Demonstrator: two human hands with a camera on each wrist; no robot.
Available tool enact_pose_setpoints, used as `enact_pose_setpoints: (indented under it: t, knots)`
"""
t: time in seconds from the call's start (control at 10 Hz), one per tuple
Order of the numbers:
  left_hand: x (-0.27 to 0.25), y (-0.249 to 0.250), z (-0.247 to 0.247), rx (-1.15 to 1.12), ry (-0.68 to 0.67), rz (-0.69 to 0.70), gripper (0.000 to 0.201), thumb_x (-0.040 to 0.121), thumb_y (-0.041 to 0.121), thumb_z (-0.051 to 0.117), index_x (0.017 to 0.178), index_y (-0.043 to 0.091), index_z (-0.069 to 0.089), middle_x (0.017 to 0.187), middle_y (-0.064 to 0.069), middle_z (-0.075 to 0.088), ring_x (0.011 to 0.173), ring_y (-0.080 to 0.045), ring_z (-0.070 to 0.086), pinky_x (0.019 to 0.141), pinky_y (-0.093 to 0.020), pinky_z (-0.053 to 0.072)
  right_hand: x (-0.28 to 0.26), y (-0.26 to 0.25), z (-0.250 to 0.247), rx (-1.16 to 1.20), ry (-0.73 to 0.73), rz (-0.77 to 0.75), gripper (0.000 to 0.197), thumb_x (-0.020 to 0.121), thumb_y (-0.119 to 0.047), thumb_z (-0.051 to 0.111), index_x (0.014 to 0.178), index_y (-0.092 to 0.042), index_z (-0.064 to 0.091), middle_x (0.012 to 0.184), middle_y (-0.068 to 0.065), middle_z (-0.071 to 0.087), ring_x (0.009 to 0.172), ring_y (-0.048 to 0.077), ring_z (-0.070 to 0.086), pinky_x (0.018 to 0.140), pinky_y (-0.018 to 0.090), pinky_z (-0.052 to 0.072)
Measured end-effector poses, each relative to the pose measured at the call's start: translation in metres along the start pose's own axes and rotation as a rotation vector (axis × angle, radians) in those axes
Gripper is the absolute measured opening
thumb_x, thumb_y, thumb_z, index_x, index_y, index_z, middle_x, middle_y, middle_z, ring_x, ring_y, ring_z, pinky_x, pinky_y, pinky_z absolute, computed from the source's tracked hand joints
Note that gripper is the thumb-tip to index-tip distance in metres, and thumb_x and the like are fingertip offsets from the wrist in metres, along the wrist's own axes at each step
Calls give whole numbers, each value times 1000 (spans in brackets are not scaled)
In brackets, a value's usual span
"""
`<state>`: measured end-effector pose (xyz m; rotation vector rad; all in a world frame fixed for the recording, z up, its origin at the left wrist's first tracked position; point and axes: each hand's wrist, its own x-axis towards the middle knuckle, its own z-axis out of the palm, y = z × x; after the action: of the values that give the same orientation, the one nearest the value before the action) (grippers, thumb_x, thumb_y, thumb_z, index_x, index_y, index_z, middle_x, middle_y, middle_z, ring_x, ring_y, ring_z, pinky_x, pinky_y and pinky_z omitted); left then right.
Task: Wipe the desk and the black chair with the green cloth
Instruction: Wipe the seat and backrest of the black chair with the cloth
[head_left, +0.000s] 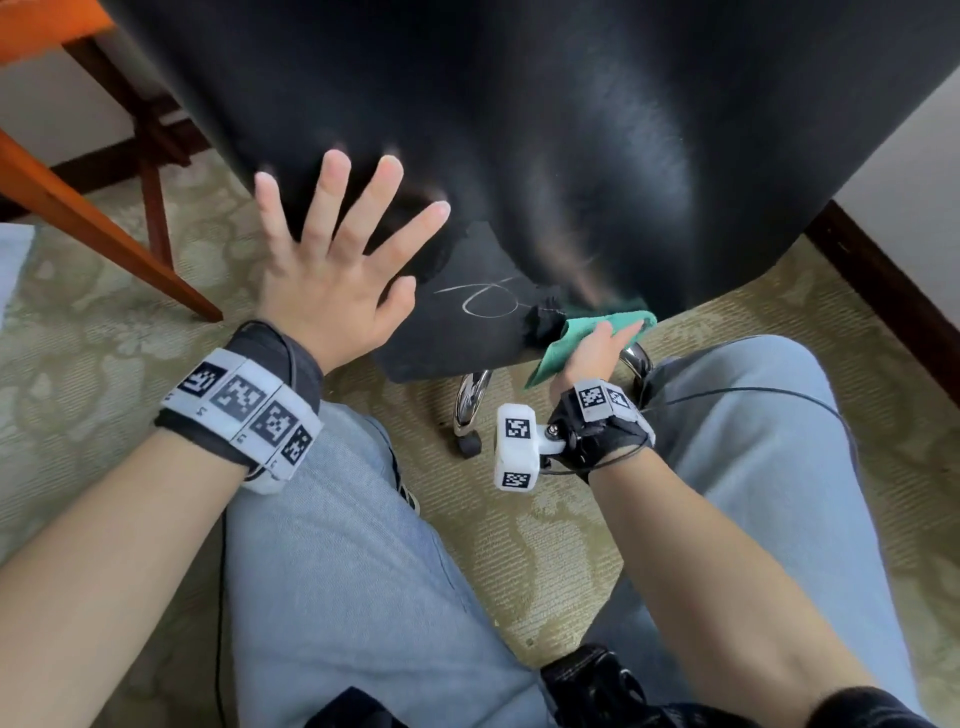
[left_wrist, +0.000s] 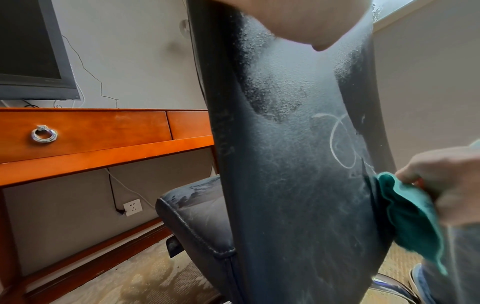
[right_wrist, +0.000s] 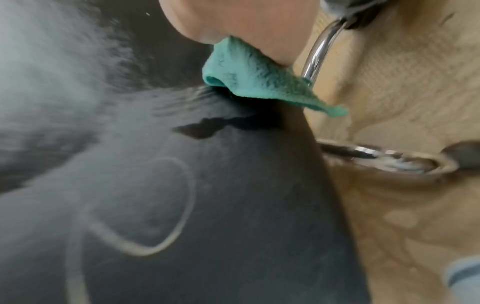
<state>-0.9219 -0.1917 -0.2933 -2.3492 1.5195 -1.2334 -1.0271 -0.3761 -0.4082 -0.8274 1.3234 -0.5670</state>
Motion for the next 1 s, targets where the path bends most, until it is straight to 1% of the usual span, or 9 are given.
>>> enact_pose_setpoints:
  t: [0.1, 0.2, 0.4, 0.5, 0.6, 0.7, 0.8, 0.9, 1.0]
  knots:
    - [2, 0, -4, -26, -25, 1, 60, 91, 35, 41, 147, 30, 19, 148, -5, 0, 135, -28, -3, 93, -72, 17, -17, -22, 0, -9, -2, -64, 53, 103, -12, 23, 152, -23, 7, 139, 13, 42, 114, 24, 46, 82, 17, 28]
    - [2, 0, -7, -26, -38, -3, 62, 90, 35, 44, 147, 31, 19, 148, -5, 1, 135, -28, -2, 95, -71, 16, -42, -50, 3, 36, 12, -206, 51, 103, -12, 23, 151, -26, 13, 115, 1, 50, 95, 17, 45, 73, 13, 27]
    - [1, 1, -9, -14, -54, -7, 64, 90, 36, 43, 148, 31, 16, 148, -5, -1, 136, -27, -2, 96, -71, 17, -44, -67, 16, 76, -6, -340, 54, 102, -18, 27, 151, -31, 9, 149, 6, 35, 126, 23, 43, 103, 28, 32]
    - [2, 1, -8, -33, -61, -7, 66, 88, 37, 45, 147, 31, 16, 148, -4, -1, 136, -27, -3, 96, -71, 16, -42, -56, 18, 20, 32, -363, 56, 101, -16, 29, 152, -26, 9, 151, 11, 32, 133, 29, 38, 110, 38, 30]
    - [1, 1, -6, -38, -62, -12, 68, 86, 39, 48, 147, 32, 19, 148, -3, -2, 138, -26, -7, 97, -71, 16, -27, -43, 11, -49, 44, -232, 55, 102, -13, 27, 152, -24, 8, 141, 9, 43, 120, 26, 49, 106, 33, 31]
    - [-1, 1, -4, -27, -58, -13, 68, 85, 41, 47, 147, 33, 20, 149, -3, -2, 143, -22, -20, 100, -69, 11, -20, -30, -1, -56, -81, -89, 49, 105, -18, 17, 151, -22, 2, 105, -10, 33, 74, 0, 40, 105, 37, 25]
    - [-1, 0, -4, -17, -49, 3, 69, 84, 40, 49, 146, 32, 21, 148, -3, -2, 138, -27, -6, 96, -70, 14, -10, -20, -14, -163, -155, 23, 47, 106, -15, 12, 150, -11, 0, 108, 1, 16, 63, 0, 23, 101, 32, 23]
    - [-1, 1, -6, -17, -51, -1, 69, 84, 41, 49, 146, 33, 21, 148, -3, -2, 135, -27, -3, 97, -69, 14, 27, 16, -12, -230, -176, 181, 46, 103, -13, 19, 147, 0, 18, 112, 2, 28, 89, 12, 37, 91, 30, 41]
    - [-1, 2, -8, -5, -59, -10, 70, 83, 41, 49, 146, 33, 20, 148, -3, -1, 136, -26, -3, 99, -68, 13, 14, 20, -3, -229, -191, 203, 45, 103, -12, 19, 145, 2, 24, 132, 15, 45, 96, 14, 41, 84, 29, 44]
